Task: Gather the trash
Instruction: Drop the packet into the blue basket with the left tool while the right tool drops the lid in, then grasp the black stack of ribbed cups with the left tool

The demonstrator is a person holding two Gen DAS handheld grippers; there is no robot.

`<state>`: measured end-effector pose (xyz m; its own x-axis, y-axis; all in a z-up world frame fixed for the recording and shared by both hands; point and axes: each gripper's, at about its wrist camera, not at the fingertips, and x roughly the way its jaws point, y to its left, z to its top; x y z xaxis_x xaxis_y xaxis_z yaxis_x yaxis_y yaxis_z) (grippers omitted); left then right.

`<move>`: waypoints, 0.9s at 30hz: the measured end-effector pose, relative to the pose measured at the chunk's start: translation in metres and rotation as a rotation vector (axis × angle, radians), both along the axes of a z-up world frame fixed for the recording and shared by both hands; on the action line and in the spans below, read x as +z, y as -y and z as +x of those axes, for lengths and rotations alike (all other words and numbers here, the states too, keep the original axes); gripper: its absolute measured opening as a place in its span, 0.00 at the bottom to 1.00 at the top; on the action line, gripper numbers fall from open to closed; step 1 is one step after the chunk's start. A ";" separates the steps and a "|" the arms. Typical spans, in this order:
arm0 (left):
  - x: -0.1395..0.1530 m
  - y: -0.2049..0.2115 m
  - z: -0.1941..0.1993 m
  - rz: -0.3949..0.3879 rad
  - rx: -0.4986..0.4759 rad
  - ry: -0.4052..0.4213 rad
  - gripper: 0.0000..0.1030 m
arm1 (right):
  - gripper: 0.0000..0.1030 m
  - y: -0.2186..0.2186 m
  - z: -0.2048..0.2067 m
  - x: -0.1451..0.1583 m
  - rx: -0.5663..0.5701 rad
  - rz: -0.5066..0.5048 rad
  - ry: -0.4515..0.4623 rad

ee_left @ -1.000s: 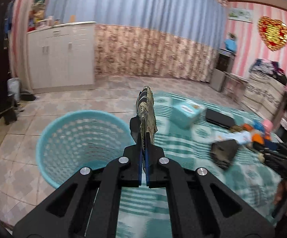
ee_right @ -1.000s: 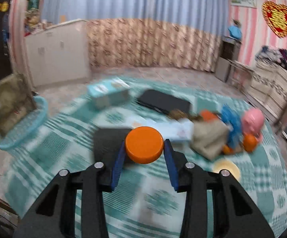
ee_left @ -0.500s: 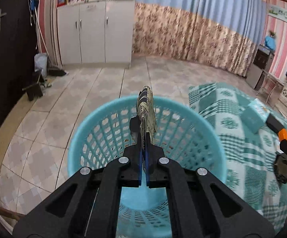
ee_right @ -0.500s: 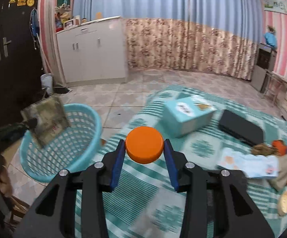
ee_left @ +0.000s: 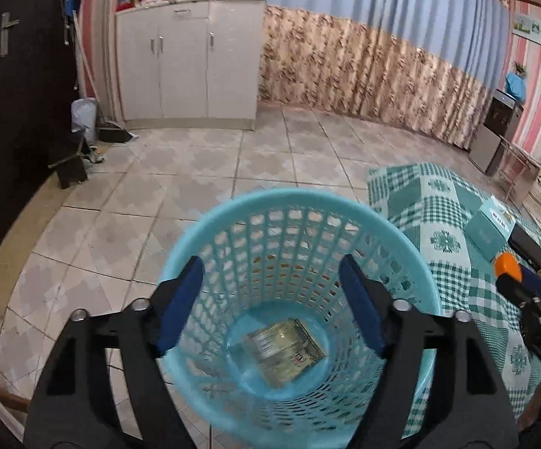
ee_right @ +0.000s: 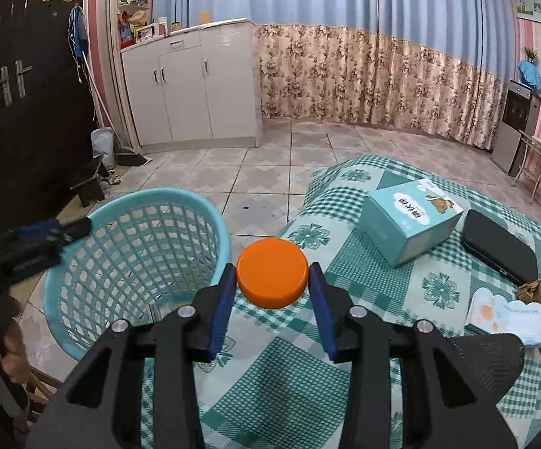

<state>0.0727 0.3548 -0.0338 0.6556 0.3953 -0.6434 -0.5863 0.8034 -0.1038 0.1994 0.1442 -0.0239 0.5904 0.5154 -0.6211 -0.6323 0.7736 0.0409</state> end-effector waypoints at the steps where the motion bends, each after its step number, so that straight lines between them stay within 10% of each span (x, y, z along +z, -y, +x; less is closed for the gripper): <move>1: 0.003 -0.001 -0.006 0.009 0.019 0.005 0.88 | 0.39 -0.002 -0.001 0.000 0.004 0.002 0.000; 19: 0.022 -0.024 -0.076 0.127 0.235 0.021 0.95 | 0.39 -0.096 -0.014 -0.016 0.149 0.021 0.000; 22: 0.020 -0.022 -0.077 0.120 0.245 0.025 0.95 | 0.68 -0.094 -0.019 -0.015 0.149 0.036 0.021; 27: 0.023 -0.011 -0.073 0.140 0.245 0.017 0.95 | 0.75 -0.075 -0.020 -0.003 0.144 0.047 0.047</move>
<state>-0.0008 0.3659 -0.0108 0.5395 0.6278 -0.5611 -0.7641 0.6450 -0.0130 0.1791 0.2193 -0.0272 0.5362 0.6244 -0.5679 -0.7385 0.6729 0.0426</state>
